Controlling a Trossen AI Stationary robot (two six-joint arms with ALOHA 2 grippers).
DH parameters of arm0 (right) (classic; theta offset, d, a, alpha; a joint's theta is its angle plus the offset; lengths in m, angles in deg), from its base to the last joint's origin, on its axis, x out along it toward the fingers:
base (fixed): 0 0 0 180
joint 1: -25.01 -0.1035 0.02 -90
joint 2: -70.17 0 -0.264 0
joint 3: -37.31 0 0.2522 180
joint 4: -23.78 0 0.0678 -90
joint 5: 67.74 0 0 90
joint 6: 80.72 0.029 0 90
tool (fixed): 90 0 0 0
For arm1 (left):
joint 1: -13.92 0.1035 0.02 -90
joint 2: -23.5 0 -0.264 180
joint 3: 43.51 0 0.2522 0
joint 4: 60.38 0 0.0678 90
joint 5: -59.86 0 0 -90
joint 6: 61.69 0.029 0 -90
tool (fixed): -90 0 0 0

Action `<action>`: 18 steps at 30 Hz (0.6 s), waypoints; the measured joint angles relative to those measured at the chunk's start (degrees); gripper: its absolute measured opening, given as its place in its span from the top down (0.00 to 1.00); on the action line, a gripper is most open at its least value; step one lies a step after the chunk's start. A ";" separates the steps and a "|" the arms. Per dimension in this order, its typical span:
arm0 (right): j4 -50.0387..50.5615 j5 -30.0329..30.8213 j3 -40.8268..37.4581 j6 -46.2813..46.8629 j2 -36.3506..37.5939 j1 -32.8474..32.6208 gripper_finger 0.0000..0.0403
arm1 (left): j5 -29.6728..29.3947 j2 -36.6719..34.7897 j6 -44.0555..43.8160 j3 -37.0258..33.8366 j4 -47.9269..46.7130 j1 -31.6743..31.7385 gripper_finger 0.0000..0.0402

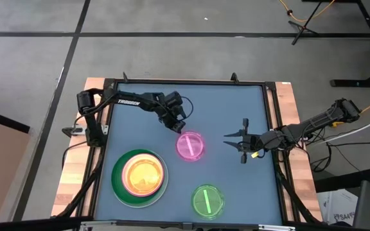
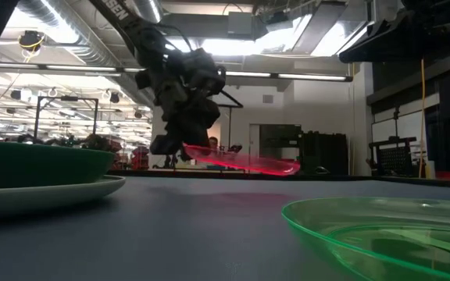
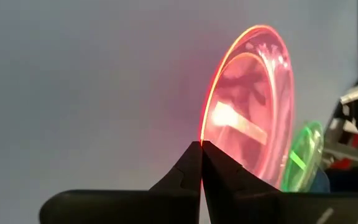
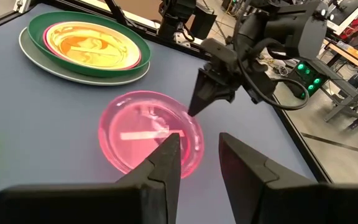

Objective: Stack plastic plates
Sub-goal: Stack the pink plate on top of the orange plate

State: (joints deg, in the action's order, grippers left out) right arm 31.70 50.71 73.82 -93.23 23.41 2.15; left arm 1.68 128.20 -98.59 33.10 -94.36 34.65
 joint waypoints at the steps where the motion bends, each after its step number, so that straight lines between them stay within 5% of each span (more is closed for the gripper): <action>1: 0.00 0.00 -0.01 0.00 0.00 0.01 0.74 | 0.56 -0.01 0.02 0.00 0.17 -0.37 1.00; 18: 0.02 0.00 0.00 0.00 0.00 0.01 0.74 | 13.48 -0.01 11.82 0.00 0.56 -5.63 1.00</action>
State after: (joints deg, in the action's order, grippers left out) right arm 31.71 50.71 73.82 -93.23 23.41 2.16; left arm 15.15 128.18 -86.77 33.10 -93.80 29.02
